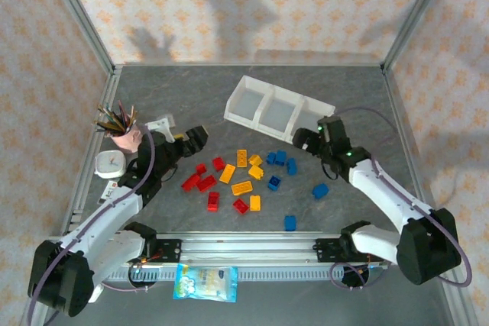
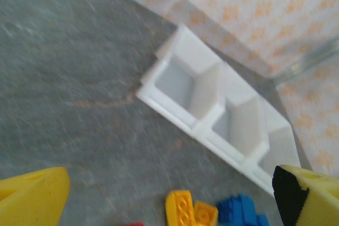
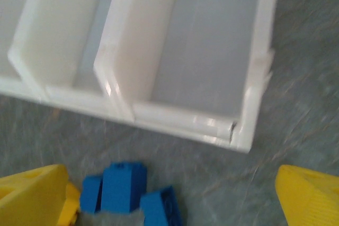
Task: Sort the legos into containers by color
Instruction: Pick up the lego from the bottom-center of the table.
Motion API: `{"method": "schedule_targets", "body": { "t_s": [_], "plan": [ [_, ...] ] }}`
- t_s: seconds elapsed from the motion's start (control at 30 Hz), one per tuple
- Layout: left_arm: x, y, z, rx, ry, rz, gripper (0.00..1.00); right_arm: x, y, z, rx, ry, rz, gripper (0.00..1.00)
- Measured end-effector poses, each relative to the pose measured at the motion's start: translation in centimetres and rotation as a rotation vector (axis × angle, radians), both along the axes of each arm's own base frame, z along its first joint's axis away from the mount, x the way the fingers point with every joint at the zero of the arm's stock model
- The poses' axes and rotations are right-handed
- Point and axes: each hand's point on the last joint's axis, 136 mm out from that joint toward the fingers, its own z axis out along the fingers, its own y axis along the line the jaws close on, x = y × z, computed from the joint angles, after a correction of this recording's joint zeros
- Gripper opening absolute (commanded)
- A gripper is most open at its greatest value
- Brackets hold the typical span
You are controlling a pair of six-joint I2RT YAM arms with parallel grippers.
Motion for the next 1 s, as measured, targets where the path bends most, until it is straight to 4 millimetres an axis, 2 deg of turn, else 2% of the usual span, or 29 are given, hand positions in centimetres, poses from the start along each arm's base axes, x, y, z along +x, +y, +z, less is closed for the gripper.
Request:
{"method": "schedule_targets", "body": {
  "t_s": [0.17,0.27,0.43,0.63,0.77,1.0],
  "plan": [
    [-2.5,-4.1,-1.1,0.017,0.060,-0.142,0.99,-3.3,3.3,-1.9,-0.033,0.108,0.076,0.99],
    [-3.7,-5.6,-1.6,0.028,0.084,-0.197,0.99,-5.1,4.9,-2.5,-0.033,0.145,0.089,0.96],
    [-5.0,-7.3,-2.3,0.036,0.111,-0.253,0.99,-6.7,6.8,-3.1,0.001,0.175,0.062,0.90],
    [-5.9,-8.4,-2.9,0.047,0.132,-0.285,0.99,-7.9,9.1,-6.0,-0.008,0.246,0.041,0.81],
    [-5.9,-8.5,-3.0,0.047,0.135,-0.282,0.99,-8.5,9.7,-7.9,-0.036,0.285,0.026,0.72],
    [-5.9,-8.3,-3.0,0.042,0.140,-0.268,0.99,-8.2,10.0,-9.2,-0.041,0.299,-0.009,0.55]
  ]
}}
